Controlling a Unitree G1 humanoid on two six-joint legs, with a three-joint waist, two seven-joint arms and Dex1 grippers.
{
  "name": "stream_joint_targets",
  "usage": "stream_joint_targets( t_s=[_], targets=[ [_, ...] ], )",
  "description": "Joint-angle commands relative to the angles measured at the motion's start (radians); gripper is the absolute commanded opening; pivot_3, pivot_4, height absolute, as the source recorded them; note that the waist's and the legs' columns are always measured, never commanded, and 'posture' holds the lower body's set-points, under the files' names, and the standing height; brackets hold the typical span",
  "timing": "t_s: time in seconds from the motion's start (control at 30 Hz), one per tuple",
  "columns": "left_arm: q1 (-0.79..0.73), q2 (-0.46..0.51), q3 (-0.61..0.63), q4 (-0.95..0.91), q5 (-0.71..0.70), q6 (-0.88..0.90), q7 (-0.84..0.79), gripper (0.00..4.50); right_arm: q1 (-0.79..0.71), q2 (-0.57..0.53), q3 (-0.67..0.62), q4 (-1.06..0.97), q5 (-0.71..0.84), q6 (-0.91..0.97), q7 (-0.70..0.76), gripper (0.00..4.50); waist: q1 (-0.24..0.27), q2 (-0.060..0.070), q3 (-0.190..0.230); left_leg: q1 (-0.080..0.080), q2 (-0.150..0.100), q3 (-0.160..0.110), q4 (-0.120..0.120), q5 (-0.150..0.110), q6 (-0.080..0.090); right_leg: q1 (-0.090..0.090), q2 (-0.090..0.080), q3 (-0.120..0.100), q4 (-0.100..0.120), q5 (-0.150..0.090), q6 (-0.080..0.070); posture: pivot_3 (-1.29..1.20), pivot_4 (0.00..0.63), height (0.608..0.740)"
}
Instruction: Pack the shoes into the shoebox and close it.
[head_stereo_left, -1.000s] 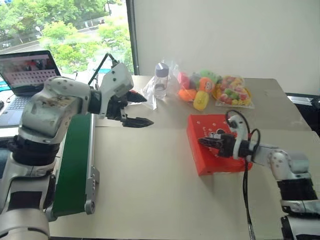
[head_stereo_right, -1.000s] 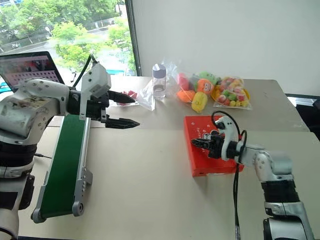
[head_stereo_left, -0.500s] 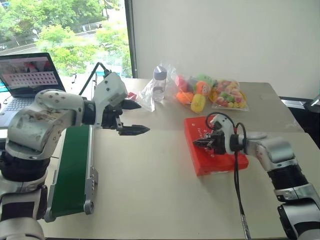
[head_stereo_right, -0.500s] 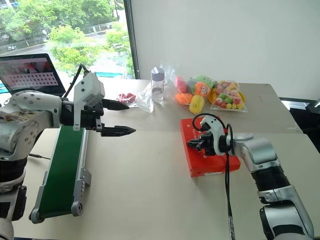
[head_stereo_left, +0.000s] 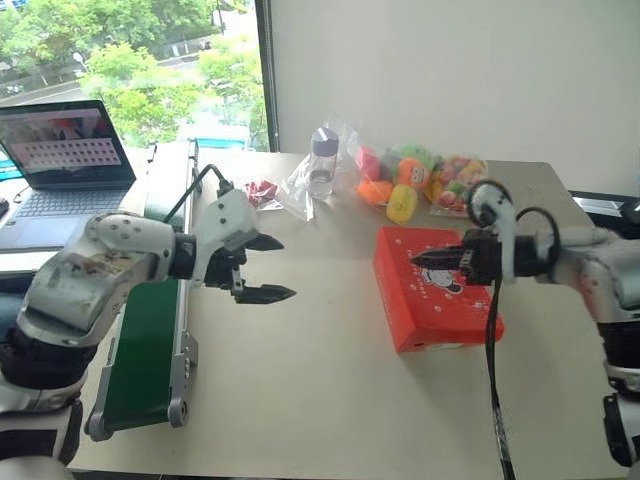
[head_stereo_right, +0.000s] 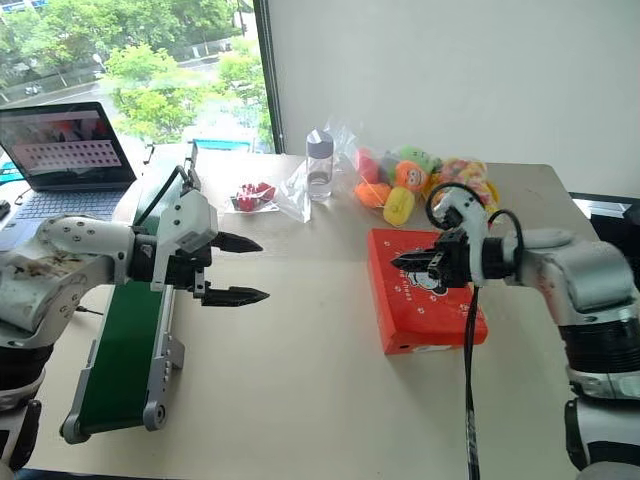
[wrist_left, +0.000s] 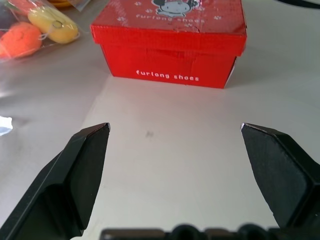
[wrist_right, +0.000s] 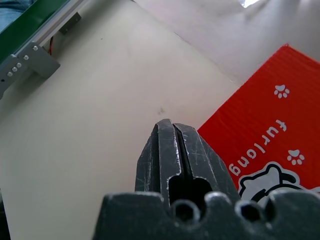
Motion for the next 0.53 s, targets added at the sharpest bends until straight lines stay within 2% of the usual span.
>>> stream_joint_targets(
  t_s=[0.03,0.13,0.3,0.43,0.53],
  targets=[
    [0.034,0.019,0.046,-0.055,-0.021,-0.022,0.002,4.50,-0.001,-0.045,-0.038,-0.077,0.023,-0.049,0.068,0.04,0.001,0.000,0.000,0.000,0.000,0.000,0.000,0.000,0.000,0.000,0.000,0.000,0.000,0.000,0.000,0.00,0.150,0.740],
    [0.083,0.019,0.079,-0.079,-0.047,0.002,0.017,4.50,0.005,-0.039,-0.051,-0.125,0.047,-0.069,0.099,0.04,0.001,0.000,0.000,0.000,0.000,0.000,0.000,0.000,0.000,0.000,0.000,0.000,0.000,0.000,0.000,0.00,0.150,0.740],
    [0.141,0.003,0.137,-0.098,-0.100,0.045,0.059,4.50,-0.008,0.004,-0.064,-0.162,0.066,-0.086,0.072,0.04,0.005,0.000,0.000,0.000,0.000,0.000,0.000,0.000,0.000,0.000,0.000,0.000,0.000,0.000,0.000,0.00,0.150,0.740],
    [0.151,-0.042,0.178,-0.111,-0.147,0.089,0.140,4.50,-0.001,0.003,-0.066,-0.170,0.049,-0.105,0.075,0.04,0.010,0.000,0.001,0.000,0.000,0.000,0.000,0.000,-0.001,0.000,-0.001,0.000,0.000,0.000,0.000,0.00,0.150,0.740],
    [0.150,-0.042,0.169,-0.104,-0.132,0.080,0.169,4.50,-0.005,0.012,-0.058,-0.140,0.039,-0.125,0.080,0.04,0.010,0.000,0.001,0.000,0.000,0.000,0.000,0.000,-0.001,0.000,-0.001,-0.001,0.000,0.000,0.000,0.00,0.150,0.740]
  ],
)
